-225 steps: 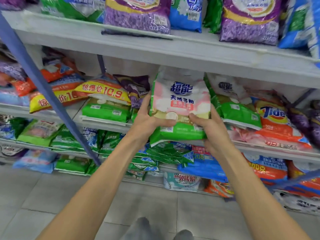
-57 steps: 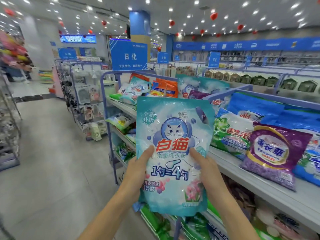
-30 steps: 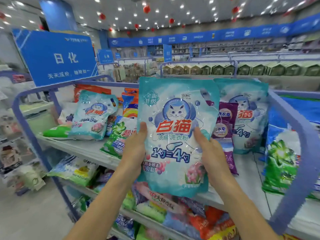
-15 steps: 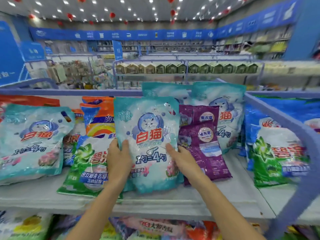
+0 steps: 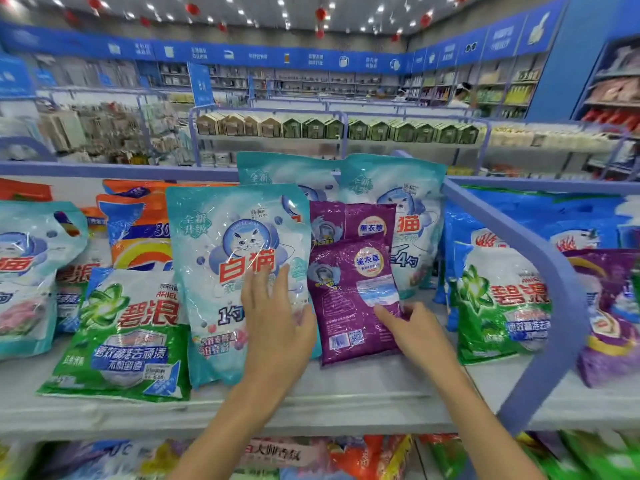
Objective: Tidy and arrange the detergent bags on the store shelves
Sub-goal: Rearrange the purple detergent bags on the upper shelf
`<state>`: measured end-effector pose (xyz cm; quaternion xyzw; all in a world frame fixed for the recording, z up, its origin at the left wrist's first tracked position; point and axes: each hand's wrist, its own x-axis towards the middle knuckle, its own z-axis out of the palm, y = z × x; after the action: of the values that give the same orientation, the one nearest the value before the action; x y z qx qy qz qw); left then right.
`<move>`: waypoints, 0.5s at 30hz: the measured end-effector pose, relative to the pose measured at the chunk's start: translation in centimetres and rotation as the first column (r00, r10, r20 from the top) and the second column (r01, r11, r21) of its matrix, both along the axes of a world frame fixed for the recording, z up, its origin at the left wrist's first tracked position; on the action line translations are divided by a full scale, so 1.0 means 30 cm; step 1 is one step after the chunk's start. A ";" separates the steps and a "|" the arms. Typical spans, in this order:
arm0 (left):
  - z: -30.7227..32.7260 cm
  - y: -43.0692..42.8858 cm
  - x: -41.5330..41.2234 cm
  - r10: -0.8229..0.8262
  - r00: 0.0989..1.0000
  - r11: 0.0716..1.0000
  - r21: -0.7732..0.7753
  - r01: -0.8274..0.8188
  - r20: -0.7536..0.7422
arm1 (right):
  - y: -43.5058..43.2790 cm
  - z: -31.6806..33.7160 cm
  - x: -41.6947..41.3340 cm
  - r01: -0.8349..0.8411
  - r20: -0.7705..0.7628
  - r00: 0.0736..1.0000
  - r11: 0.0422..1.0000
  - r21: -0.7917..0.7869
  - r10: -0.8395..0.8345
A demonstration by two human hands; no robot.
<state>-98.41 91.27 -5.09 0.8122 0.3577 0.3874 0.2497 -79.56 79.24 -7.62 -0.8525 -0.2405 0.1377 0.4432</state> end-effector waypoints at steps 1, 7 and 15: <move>-0.017 -0.016 0.020 -0.020 1.000 1.000 0.004 0.020 -0.012 | -0.005 -0.009 -0.001 -0.015 -0.029 0.999 0.999 0.041 0.016; -0.064 -0.080 0.088 -0.025 0.993 0.994 0.102 0.037 -0.116 | -0.018 0.012 -0.003 -0.054 -0.299 0.941 0.944 0.326 0.157; 0.087 -0.190 0.084 -0.268 0.934 0.822 -0.450 0.349 0.235 | -0.035 0.109 -0.202 -0.084 0.438 0.881 0.852 0.517 -0.179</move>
<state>-95.89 85.58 -2.48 0.7366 0.2853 0.3038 0.5326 -85.61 78.18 -4.35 -0.7132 -0.3470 -0.1551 0.5889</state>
